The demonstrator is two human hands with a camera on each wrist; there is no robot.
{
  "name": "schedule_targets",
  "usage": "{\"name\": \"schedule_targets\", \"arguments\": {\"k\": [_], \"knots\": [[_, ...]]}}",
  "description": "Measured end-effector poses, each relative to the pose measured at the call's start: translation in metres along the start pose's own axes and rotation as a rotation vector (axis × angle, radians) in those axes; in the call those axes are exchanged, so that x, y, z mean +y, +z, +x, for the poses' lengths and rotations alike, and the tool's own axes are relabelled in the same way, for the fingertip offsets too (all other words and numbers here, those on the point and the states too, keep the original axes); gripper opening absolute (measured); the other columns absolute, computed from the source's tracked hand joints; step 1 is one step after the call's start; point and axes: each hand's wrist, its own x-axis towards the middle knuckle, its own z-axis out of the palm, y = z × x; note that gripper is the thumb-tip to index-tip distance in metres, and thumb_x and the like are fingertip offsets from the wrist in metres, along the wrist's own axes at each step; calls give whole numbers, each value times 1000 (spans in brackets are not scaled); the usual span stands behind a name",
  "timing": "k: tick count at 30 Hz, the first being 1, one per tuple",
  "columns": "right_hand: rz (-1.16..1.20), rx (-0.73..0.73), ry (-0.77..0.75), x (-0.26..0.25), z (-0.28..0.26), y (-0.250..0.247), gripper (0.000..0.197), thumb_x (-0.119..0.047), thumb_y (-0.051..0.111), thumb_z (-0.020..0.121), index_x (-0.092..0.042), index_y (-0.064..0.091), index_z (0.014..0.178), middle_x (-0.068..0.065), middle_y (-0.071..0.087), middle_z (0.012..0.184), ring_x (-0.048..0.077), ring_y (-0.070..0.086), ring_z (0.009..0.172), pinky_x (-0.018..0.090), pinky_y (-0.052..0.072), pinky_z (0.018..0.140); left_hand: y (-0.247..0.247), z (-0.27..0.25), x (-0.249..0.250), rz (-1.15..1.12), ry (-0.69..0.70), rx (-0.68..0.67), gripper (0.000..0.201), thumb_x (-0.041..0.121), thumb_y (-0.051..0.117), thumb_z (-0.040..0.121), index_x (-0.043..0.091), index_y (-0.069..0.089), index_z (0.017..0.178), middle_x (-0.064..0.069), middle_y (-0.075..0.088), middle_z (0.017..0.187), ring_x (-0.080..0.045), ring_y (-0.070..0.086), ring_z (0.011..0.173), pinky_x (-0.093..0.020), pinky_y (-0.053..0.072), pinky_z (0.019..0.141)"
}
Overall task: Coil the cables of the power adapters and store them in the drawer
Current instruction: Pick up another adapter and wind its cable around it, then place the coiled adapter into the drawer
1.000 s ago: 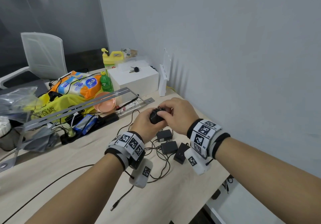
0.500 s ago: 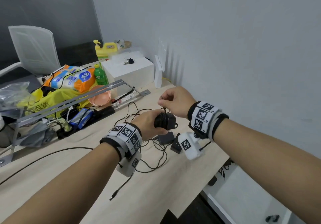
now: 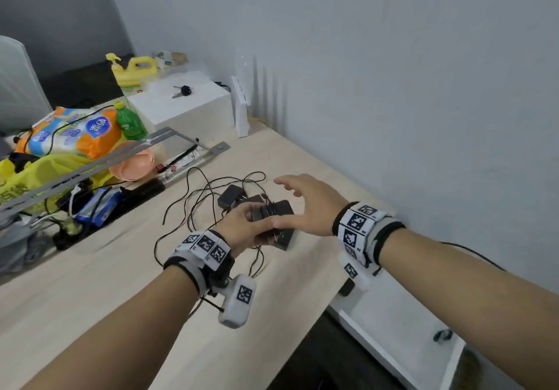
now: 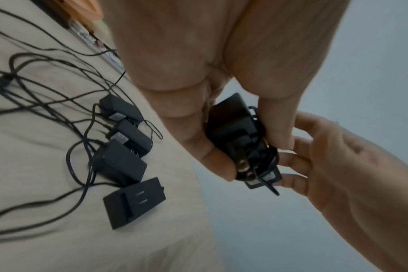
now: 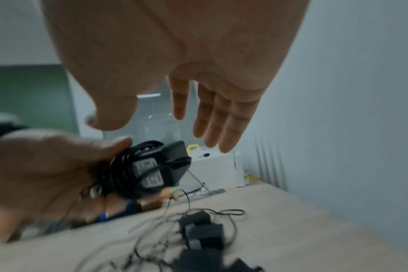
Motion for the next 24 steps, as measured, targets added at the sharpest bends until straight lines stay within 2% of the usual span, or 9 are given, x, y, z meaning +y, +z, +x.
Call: {"name": "schedule_targets", "arguments": {"k": [2,5,9,12,14,16,17,21,24], "knots": [[-124,-82,-52,23,-16,5,90,-52,80,67,-36,35,143,-5,46,133,14,47,120,34,43,99,14,10,-10,18,-15,7,48,2,71,81,1,49,124,-23,58,109,-28,65,78,-30,55,53],[-207,-133,-2,55,-39,16,88,-42,77,73,-37,27,146,-6,41,136,16,45,122,39,47,97,43,26,-25,112,-33,-50,52,5,74,79,2,49,124,-23,60,109,-30,65,82,-32,56,57],[-223,-53,137,101,-79,21,79,-34,71,82,-35,25,146,-3,45,133,19,47,118,38,48,93,98,43,-49,266,-70,-173,51,9,75,80,9,48,124,-19,63,102,-27,67,79,-33,57,62],[-205,3,223,135,-105,24,73,-31,70,82,-30,30,144,-1,49,129,21,49,115,38,47,94,138,53,-69,342,-94,-237,53,11,73,82,10,46,127,-20,63,101,-28,67,79,-38,59,70],[-161,23,295,158,-121,27,70,-32,71,81,-29,35,141,-1,51,127,21,48,117,39,47,95,161,60,-85,439,-77,-263,53,18,71,85,12,44,130,-18,64,105,-26,66,80,-37,58,72],[-112,44,401,183,-137,31,68,-35,71,81,-30,37,139,-1,50,128,21,48,119,41,47,95,179,67,-101,614,-28,-266,56,30,71,85,16,43,131,-10,63,112,-19,63,88,-29,54,70],[-95,52,467,198,-146,33,68,-35,71,81,-30,37,139,-1,50,129,22,49,119,41,47,95,187,71,-108,707,-5,-255,57,35,70,84,19,43,131,-5,62,116,-16,62,94,-28,52,74],[-41,57,694,253,-167,49,64,-30,72,81,-27,39,135,4,51,125,26,52,114,35,45,92,200,82,-130,1107,99,-189,54,44,65,85,25,46,132,0,52,131,-21,52,119,-36,44,99],[12,46,819,281,-166,67,60,-27,72,79,-23,43,132,8,51,119,29,55,108,32,43,87,204,89,-141,1290,150,-194,51,43,61,88,25,46,133,-3,46,135,-25,44,124,-38,41,101]]}}
